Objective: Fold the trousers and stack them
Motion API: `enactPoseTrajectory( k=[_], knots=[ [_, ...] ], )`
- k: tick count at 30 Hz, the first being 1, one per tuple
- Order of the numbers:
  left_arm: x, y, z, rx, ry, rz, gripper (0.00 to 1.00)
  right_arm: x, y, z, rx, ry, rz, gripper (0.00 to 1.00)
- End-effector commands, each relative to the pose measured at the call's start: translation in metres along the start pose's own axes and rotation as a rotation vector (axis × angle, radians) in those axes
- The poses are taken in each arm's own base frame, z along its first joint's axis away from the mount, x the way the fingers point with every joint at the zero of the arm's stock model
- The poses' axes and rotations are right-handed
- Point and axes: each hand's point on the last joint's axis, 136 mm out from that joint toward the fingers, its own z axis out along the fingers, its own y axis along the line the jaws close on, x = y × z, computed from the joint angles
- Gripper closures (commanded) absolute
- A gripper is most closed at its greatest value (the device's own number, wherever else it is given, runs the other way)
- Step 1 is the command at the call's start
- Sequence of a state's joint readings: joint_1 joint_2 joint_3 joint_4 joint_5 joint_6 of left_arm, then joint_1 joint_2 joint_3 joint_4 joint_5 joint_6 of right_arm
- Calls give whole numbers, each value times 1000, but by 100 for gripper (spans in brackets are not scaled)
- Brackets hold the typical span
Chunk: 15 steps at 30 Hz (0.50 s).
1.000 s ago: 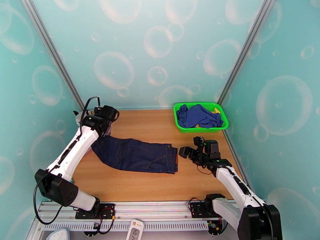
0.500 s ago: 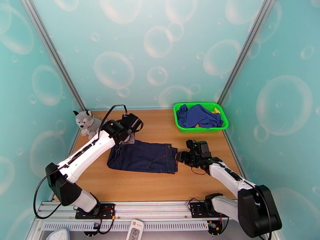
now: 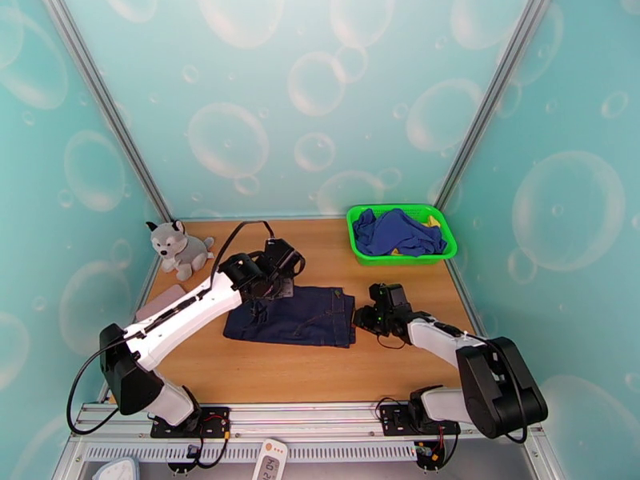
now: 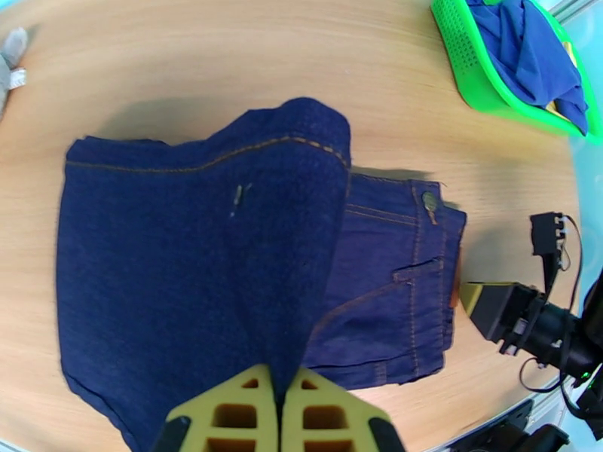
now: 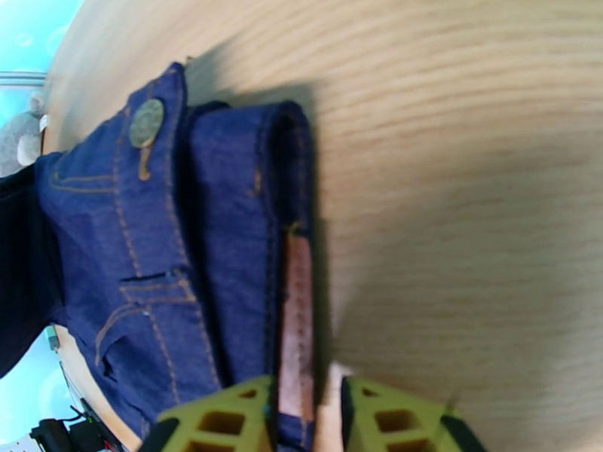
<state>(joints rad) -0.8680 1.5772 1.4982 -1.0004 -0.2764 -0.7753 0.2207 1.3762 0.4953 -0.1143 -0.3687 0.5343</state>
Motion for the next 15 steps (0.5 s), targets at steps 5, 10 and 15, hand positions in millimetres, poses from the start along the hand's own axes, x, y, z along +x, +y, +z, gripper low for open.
enactPoseTrajectory(
  k=[5,10,15],
  knots=[
    [16,-47,20,44,-51,-241,100,-1,11,12,-23,-3,-2,89],
    [26,-78,28,22,-79,-314,100,5,12,17,-9,19,-14,99],
    [33,-106,37,21,-103,-368,100,12,10,20,-9,33,-7,100]
  ],
)
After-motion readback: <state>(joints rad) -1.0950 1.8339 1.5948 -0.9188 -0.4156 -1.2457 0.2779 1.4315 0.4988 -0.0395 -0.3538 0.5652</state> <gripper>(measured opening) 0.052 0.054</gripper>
